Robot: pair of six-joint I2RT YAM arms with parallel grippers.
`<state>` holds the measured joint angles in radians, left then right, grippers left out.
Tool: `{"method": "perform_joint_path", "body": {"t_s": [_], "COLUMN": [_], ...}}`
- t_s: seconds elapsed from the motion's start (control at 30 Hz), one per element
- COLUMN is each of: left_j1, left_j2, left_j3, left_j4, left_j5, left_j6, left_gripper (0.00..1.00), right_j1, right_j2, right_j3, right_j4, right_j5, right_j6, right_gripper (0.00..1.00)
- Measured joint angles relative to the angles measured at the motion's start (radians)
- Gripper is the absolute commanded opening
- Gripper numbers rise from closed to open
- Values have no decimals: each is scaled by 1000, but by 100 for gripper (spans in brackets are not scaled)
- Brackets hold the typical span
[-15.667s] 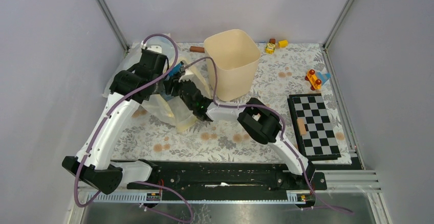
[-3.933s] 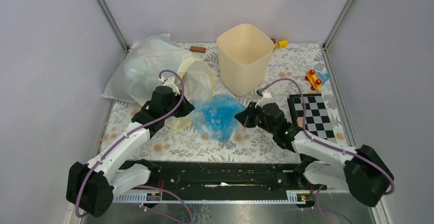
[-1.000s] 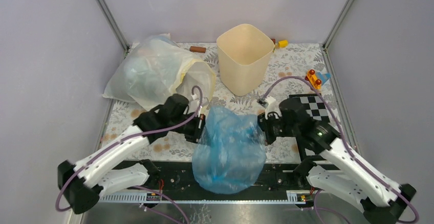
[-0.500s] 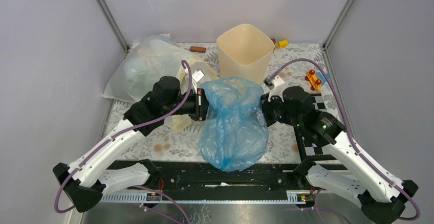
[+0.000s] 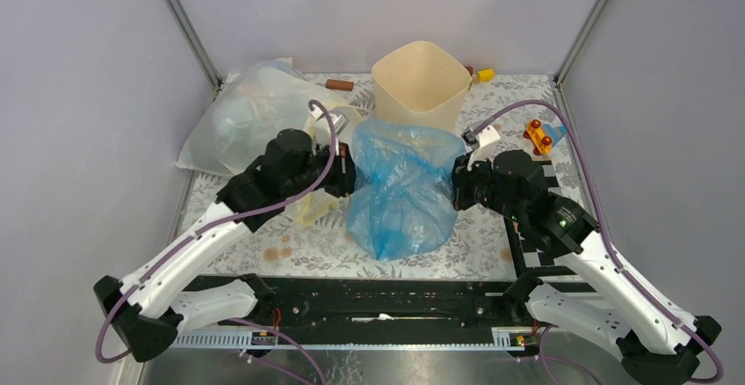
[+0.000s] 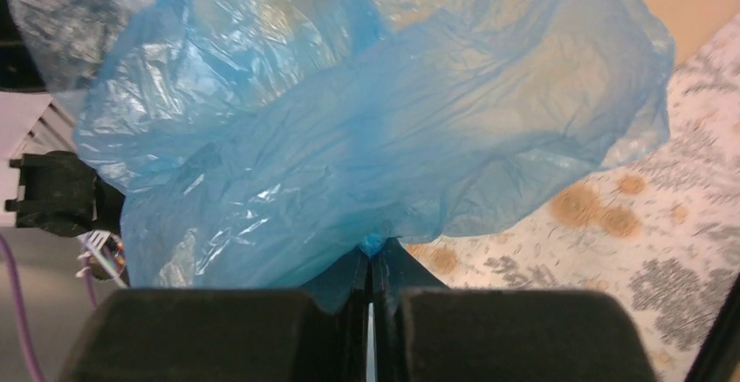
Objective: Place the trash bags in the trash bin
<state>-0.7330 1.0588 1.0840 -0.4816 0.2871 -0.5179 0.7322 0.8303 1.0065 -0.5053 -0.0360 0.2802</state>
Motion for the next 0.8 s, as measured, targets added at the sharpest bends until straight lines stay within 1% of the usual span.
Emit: {"method": "perform_joint_path", "body": {"t_s": [0.13, 0.23, 0.33, 0.43, 0.5, 0.57, 0.67, 0.8], "left_j1": [0, 1, 1, 1, 1, 1, 1, 1], "left_j2": [-90, -161, -215, -223, -186, -113, 29, 184], "left_j3": [0, 0, -23, -53, -41, 10, 132, 258], "left_j4": [86, 204, 391, 574, 661, 702, 733, 746], "left_j5": [-90, -128, -152, -168, -168, -167, -168, -174], "left_j6": [105, 203, 323, 479, 600, 724, 894, 1072], "left_gripper": [0, 0, 0, 0, 0, 0, 0, 0], "right_j1": [0, 0, 0, 0, 0, 0, 0, -8], "right_j2": [8, 11, 11, 33, 90, 167, 344, 504], "right_j3": [10, 10, -5, -27, -3, 69, 229, 364], "right_j4": [73, 172, 334, 519, 610, 669, 779, 887], "right_j5": [27, 15, 28, 77, 127, 175, 264, 351], "right_j6": [-69, -183, -314, -454, -546, -632, -786, -948], "right_gripper": [2, 0, 0, 0, 0, 0, 0, 0]}}
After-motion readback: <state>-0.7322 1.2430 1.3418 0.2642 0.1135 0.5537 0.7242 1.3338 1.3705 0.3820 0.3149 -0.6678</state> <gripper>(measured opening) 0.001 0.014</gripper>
